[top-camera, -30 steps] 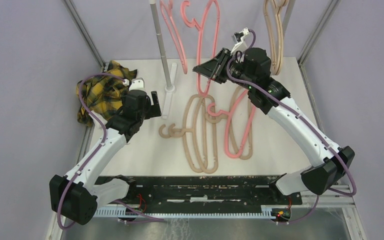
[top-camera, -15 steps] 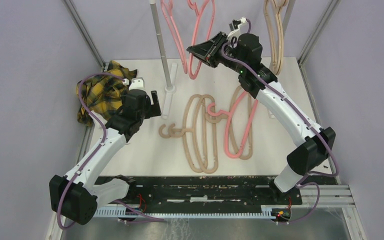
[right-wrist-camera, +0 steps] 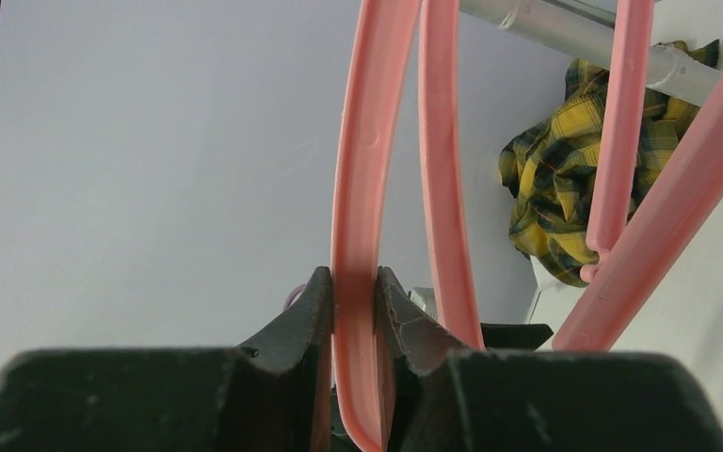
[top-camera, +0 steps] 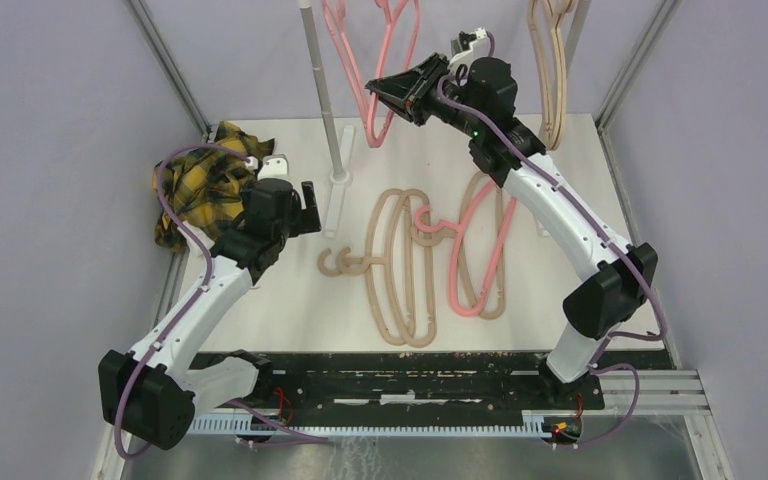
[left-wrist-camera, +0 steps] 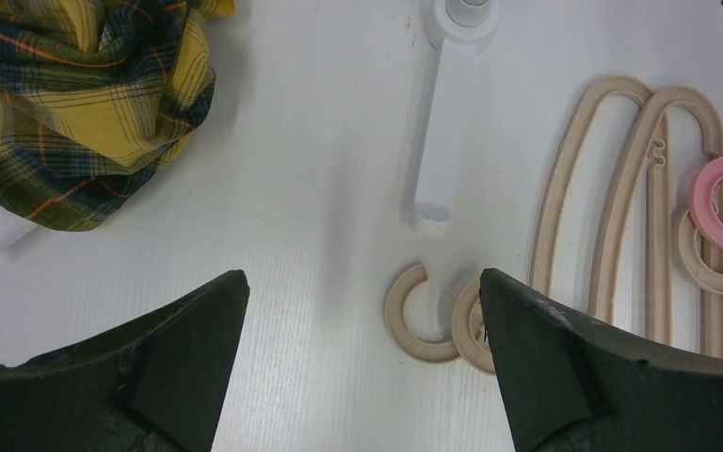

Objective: Organize the hangers

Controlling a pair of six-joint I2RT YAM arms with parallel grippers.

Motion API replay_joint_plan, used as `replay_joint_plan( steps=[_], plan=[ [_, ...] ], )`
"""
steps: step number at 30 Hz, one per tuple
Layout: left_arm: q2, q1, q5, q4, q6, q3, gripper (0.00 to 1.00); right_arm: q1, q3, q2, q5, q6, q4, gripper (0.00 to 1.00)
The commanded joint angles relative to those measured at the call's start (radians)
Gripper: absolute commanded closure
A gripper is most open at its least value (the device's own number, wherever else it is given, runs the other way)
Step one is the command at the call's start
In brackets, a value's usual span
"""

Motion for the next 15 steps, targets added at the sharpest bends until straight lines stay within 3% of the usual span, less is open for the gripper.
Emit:
replay_joint_plan(
  steps=[1, 9, 15],
  plan=[
    [-0.017, 0.005, -0.029, 0.021, 0.038, 0.038, 0.01, -0.005, 0.079, 0.045, -0.011, 0.013, 0.025, 0.99],
    [-0.011, 0.006, -0.034, 0.025, 0.04, 0.035, 0.01, 0.005, 0.147, 0.116, -0.032, -0.004, -0.033, 0.99],
    [-0.007, 0.009, -0.034, 0.026, 0.043, 0.032, 0.01, 0.011, 0.104, 0.115, -0.045, -0.045, -0.082, 0.96]
  ],
)
